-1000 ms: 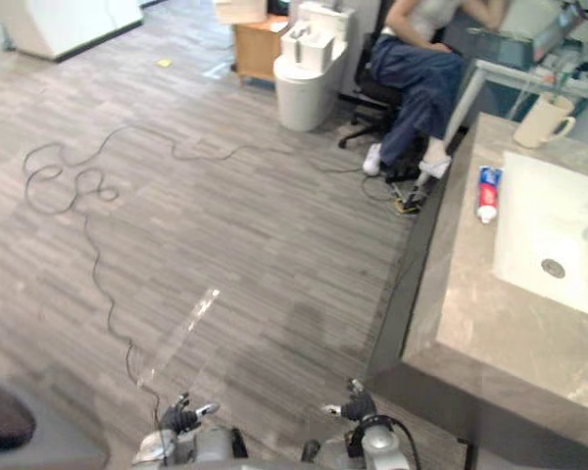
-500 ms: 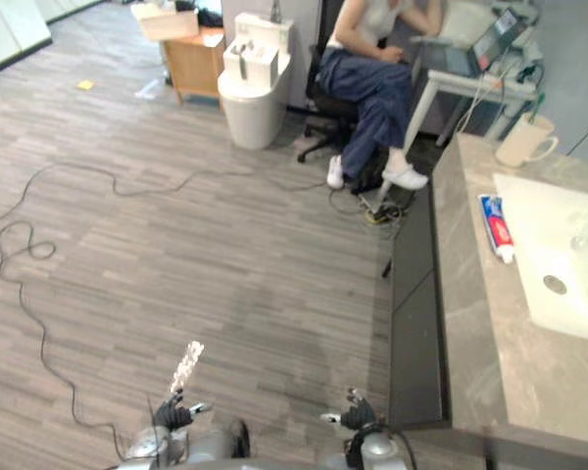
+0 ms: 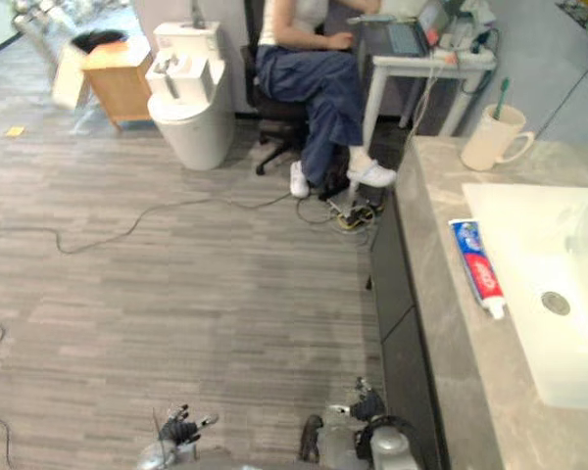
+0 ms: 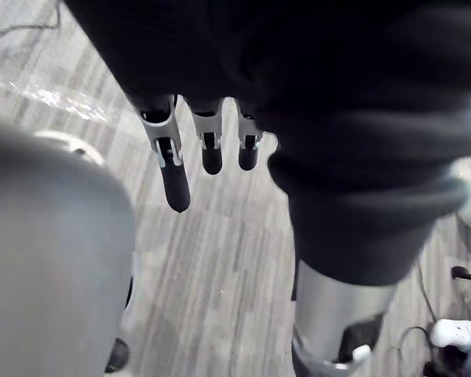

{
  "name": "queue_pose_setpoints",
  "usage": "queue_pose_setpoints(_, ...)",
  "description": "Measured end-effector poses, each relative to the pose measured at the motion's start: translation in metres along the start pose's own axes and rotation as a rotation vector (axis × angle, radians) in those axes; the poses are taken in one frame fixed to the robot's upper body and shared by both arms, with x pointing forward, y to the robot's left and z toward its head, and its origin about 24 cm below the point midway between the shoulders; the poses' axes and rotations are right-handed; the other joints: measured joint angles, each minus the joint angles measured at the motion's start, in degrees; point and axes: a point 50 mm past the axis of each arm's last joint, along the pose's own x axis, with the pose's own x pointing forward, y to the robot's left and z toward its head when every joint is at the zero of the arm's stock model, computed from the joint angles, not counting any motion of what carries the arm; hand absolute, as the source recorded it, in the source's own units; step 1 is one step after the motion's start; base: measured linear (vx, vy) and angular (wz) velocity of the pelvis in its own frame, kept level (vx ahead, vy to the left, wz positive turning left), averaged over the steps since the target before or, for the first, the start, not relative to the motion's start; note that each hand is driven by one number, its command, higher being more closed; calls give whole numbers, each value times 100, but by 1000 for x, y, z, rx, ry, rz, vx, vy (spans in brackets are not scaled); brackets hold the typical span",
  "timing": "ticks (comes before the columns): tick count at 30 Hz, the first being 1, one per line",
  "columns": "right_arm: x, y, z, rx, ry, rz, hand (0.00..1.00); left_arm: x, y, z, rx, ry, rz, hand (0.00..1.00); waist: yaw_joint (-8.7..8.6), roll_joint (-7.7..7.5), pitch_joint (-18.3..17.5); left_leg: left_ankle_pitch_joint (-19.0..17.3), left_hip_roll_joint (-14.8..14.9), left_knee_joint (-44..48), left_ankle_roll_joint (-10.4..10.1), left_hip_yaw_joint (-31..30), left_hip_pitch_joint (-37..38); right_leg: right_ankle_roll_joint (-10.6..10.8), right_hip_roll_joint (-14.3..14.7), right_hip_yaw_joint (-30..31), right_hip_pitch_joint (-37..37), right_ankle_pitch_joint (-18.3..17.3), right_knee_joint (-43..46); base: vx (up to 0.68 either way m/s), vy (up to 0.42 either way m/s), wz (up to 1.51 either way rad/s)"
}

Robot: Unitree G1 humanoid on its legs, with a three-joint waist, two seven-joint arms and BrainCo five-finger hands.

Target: Organize washtable

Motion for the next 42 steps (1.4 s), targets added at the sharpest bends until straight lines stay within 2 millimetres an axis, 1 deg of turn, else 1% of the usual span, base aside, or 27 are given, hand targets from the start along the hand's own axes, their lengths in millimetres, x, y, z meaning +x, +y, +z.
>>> queue_pose_setpoints(3,-2,5,-3,19,10,6,0,1,1,5,0,-22,1,0,97,-126,46,-17,-49,211,32,-15,-345,-61,165,587,594,-50,-368,380,-68,-105)
queue_pose_setpoints(5,-3,5,-7,24,17,1,0,1,-1,10,-5,-45,-2,0,183,-185,64,-109,-262,-375,195,-229,-794,-14,163,1082,779,-76,-485,296,50,-117)
queue_pose_setpoints(7,-4,4,-8,27,16,-11,0,1,-5,13,-8,-64,-11,0,299,-191,66,-107,-551,-1277,192,-803,-1059,105,125,1485,861,-141,-489,260,168,-111)
queue_pose_setpoints(9,-5,4,-10,29,20,-17,0,1,-6,14,-8,-74,-13,0,299,-171,49,-57,-905,-2366,189,-1867,-1150,352,117,1975,935,-314,-442,279,279,-116)
queue_pose_setpoints(10,-6,4,-10,29,21,-18,0,1,-7,14,-7,-76,-14,0,322,-156,34,-54,-898,-2512,192,-1948,-1127,403,120,2078,915,-401,-371,226,290,-126)
queue_pose_setpoints(11,-6,3,-10,29,15,-21,0,0,-7,11,-5,-69,-16,0,314,-109,-15,18,-847,-2620,244,-1922,-1051,510,122,2292,873,-651,-141,270,343,-122)
queue_pose_setpoints(12,-7,4,-9,35,6,-20,0,-1,-5,9,-3,-64,-11,0,309,-93,-121,490,-808,-2558,404,-1686,-973,676,-5,2387,780,-942,165,283,376,-119)
queue_pose_setpoints(13,-9,6,-13,42,14,-19,0,-1,-3,9,-1,-65,-6,0,321,-175,-175,545,-812,-2485,375,-1486,-956,778,-158,2343,705,-1042,329,299,419,-114)
queue_pose_setpoints(15,-12,17,-17,74,25,0,0,1,5,14,17,-76,8,0,479,-495,-322,288,-908,-2600,514,-798,-700,1110,-579,2018,45,-944,1409,271,368,-126)
queue_pose_setpoints(16,-12,19,-15,86,22,2,0,1,6,14,21,-76,10,0,486,-482,-296,246,-913,-2639,542,-692,-604,1187,-686,1820,-116,-842,1714,213,287,-112)
queue_pose_setpoints(17,-11,21,-12,95,11,5,0,2,7,14,41,-71,5,0,444,-526,-268,166,-912,-2751,631,-477,-319,1170,-911,1325,-380,-613,2314,148,205,-67)
queue_pose_setpoints(19,-11,23,-10,95,7,12,0,2,5,12,62,-57,-6,0,397,-528,-261,111,-912,-3062,717,-177,223,994,-1239,535,-464,-750,2714,228,211,-64)
queue_pose_setpoints(21,-9,23,-8,91,6,19,0,2,3,9,69,-38,-14,0,354,-495,-257,115,-878,-3433,714,62,592,929,-1261,18,-539,-817,2496,200,118,-51)
queue_pose_setpoints(23,-7,22,-4,87,-1,26,0,3,1,6,104,-19,-28,0,261,-453,-257,115,-874,-3656,712,305,844,871,-1167,-480,-755,-766,1731,325,40,-49)
queue_pose_setpoints(24,-6,22,-4,85,1,25,0,4,1,7,108,-14,-29,0,267,-446,-253,110,-883,-3668,703,353,874,824,-1056,-477,-788,-697,1402,346,-44,-47)
queue_pose_setpoints(25,-6,20,-6,85,8,22,0,4,1,7,121,-13,-31,0,261,-466,-264,45,-926,-3629,597,400,913,500,-899,-395,-721,-123,637,353,-36,-37)
queue_pose_setpoints(26,-5,12,-4,79,1,1,0,4,-6,4,122,4,-49,0,267,-303,-200,-24,-807,-3476,491,389,1042,407,-787,-402,-554,-39,649,347,-24,-27)
queue_pose_setpoints(27,-5,9,-5,86,5,-9,0,3,-9,3,124,7,-60,0,260,-236,-199,-7,-772,-3291,468,372,1029,430,-768,-405,-460,-64,623,326,-24,-16)
queue_pose_setpoints(30,-5,3,-8,-20,31,54,0,3,-21,11,109,-25,-92,0,317,-63,-143,413,-320,-782,193,-27,257,432,-637,-253,88,-298,387,266,-47,-31)
queue_pose_setpoints(32,-4,4,-9,-59,47,82,0,3,-24,18,106,-55,-96,0,372,-20,-129,447,-155,63,287,-177,-245,437,-627,-29,251,-326,290,163,59,-54)
queue_pose_setpoints(34,-4,4,-10,-42,55,77,0,3,-27,21,100,-75,-102,0,427,-30,-122,353,-119,-215,402,-166,-358,485,-635,157,333,-336,238,140,146,-56)
queue_pose_setpoints(35,-5,3,-12,0,64,55,0,2,-26,23,97,-84,-100,0,454,-51,-122,201,-129,-896,434,-253,-349,608,-663,370,338,-375,316,115,232,-63)
queue_pose_setpoints(37,-4,3,-11,53,61,14,0,2,-23,21,100,-84,-93,0,449,-96,-133,-76,-391,-1605,444,-752,-182,748,-711,669,202,-480,487,48,259,-80)
queue_pose_setpoints(38,-4,3,-11,75,56,-17,0,1,-24,16,96,-75,-94,0,446,-47,-213,-492,-658,-2355,362,-1388,202,886,-654,966,-52,-517,673,59,366,-118)
queue_pose_setpoints(39,-4,8,-8,100,50,-22,0,2,-13,14,89,-62,-64,0,437,-192,-299,-575,-968,-2609,349,-1507,318,1002,-678,1300,-281,-411,769,46,297,-105)
queue_pose_setpoints(40,-4,9,-8,104,46,-21,0,2,-11,14,85,-62,-59,0,436,-287,-330,-556,-1032,-2548,378,-1550,316,1017,-694,1354,-293,-380,737,109,291,-87)
queue_pose_setpoints(42,-8,10,-18,122,78,-27,0,3,-8,15,81,-63,-49,0,447,-336,-303,-541,-1237,-2196,402,-1694,238,1163,-749,1714,-260,-263,572,65,202,-73)
